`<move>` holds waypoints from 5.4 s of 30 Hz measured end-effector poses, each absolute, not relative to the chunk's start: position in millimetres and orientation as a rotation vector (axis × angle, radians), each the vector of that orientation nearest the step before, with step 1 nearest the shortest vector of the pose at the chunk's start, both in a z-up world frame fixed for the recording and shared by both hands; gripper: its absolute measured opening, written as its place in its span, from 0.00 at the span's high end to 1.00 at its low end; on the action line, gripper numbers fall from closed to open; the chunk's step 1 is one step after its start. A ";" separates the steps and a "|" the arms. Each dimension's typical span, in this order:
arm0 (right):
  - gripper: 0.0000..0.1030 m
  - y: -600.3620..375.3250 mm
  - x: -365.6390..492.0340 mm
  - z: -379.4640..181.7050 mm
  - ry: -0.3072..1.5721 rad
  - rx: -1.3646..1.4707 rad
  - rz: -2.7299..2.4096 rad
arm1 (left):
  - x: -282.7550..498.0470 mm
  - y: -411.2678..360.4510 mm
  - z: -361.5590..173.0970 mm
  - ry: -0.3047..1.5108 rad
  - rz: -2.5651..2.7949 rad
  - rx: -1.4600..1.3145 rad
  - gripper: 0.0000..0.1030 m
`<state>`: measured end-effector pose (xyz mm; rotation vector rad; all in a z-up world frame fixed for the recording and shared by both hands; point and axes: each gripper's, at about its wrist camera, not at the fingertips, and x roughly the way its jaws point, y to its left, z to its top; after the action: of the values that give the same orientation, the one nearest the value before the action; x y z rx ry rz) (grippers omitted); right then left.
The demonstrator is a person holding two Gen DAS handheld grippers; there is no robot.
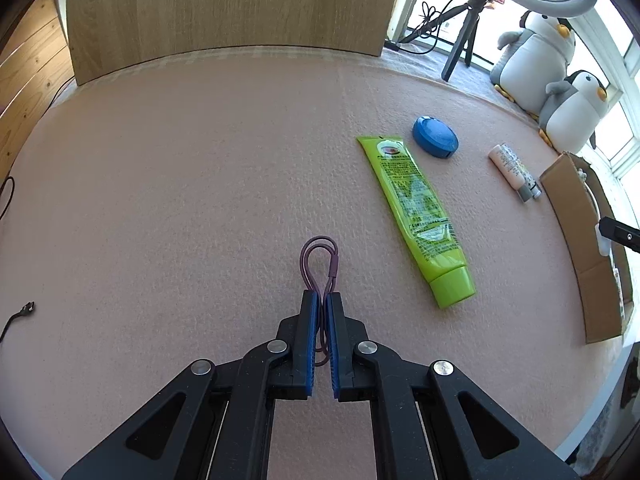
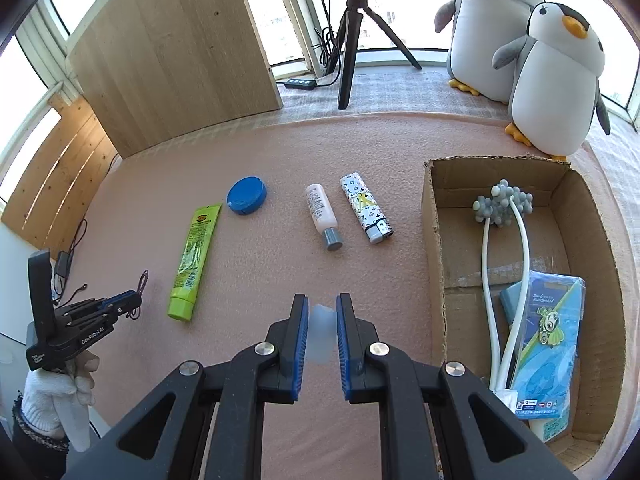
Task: Organize objects
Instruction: 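Carry the white block toward the box with the right tool while the left tool grasps the purple rubber bands, then release the white block in the box with the right tool while the left tool drops the rubber bands in, then move the right tool to the green tube and grasp it, then carry the green tube with the right tool into the box and release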
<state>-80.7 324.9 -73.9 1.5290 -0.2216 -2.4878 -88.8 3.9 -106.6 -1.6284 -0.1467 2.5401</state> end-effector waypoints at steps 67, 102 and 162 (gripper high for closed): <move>0.51 435.9 -8.7 -34.9 -0.395 1.337 -2.714 | -61.6 153.4 -35.4 -0.101 2.436 -1.362 0.44; 0.61 219.2 -119.9 -114.0 -0.407 1.634 -2.230 | -93.8 29.3 -101.2 -0.453 2.273 -1.401 0.44; 0.81 373.7 -66.8 -57.5 -0.727 1.475 -2.268 | -78.0 221.1 -26.5 -0.325 2.067 -1.213 0.59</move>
<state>-66.8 373.8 -57.5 1.4754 -0.7265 -2.2684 -78.0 221.1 -26.5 -1.2131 -0.3253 2.0666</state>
